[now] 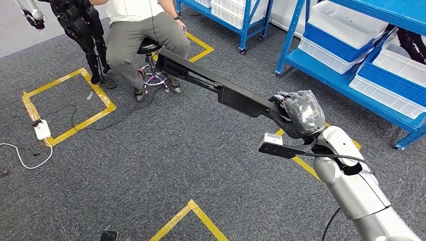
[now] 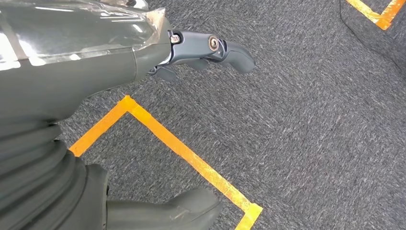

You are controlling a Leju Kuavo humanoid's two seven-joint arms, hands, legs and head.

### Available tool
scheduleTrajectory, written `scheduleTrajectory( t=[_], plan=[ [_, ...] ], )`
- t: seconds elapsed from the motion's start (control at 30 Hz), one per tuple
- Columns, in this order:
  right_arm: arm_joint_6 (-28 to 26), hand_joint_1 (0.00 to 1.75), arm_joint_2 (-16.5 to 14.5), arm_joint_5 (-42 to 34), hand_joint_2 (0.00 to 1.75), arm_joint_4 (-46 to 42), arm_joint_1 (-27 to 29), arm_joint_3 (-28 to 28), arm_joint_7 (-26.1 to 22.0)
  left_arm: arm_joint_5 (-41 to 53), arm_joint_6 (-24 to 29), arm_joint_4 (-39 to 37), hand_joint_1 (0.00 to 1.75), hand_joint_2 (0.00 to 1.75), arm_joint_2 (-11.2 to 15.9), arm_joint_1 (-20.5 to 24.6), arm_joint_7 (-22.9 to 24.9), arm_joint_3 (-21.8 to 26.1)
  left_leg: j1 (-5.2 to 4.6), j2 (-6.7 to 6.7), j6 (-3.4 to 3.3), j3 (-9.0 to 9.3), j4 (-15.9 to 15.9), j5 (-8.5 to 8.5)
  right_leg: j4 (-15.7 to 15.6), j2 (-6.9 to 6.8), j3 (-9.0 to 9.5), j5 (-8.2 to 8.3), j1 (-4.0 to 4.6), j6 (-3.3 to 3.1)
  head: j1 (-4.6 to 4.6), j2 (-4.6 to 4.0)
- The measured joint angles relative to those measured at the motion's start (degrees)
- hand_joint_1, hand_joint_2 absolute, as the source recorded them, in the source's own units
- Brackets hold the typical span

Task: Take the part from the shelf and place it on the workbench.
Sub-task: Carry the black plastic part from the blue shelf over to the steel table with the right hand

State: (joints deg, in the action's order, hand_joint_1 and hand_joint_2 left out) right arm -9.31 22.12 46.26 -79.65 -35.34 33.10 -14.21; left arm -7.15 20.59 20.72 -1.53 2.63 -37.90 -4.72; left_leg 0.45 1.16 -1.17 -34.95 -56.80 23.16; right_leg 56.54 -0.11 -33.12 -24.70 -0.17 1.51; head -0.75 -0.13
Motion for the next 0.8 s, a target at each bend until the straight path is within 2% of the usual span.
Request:
scheduleTrajectory(
  t=[0.4,0.8],
  plan=[
    [0.0,1.75,0.0,0.2,1.75,0.0,-0.2,0.1,0.0,0.0,0.1,0.0,0.0,1.75,0.0,-0.1,0.0,0.0,-0.6,0.03,-0.09,-0.03,0.0,-0.03,0.0,-0.02,0.01,0.02,-0.02,0.04,0.01,0.0],
    [0.2,1.75,0.0,0.4,1.75,0.0,-0.6,0.2,0.0,0.0,0.1,0.0,0.0,1.75,0.0,-0.3,0.0,0.1,-0.75,0.03,-0.16,-0.05,0.0,-0.05,0.0,-0.02,0.01,0.02,-0.04,0.05,0.01,0.0]
  ],
)
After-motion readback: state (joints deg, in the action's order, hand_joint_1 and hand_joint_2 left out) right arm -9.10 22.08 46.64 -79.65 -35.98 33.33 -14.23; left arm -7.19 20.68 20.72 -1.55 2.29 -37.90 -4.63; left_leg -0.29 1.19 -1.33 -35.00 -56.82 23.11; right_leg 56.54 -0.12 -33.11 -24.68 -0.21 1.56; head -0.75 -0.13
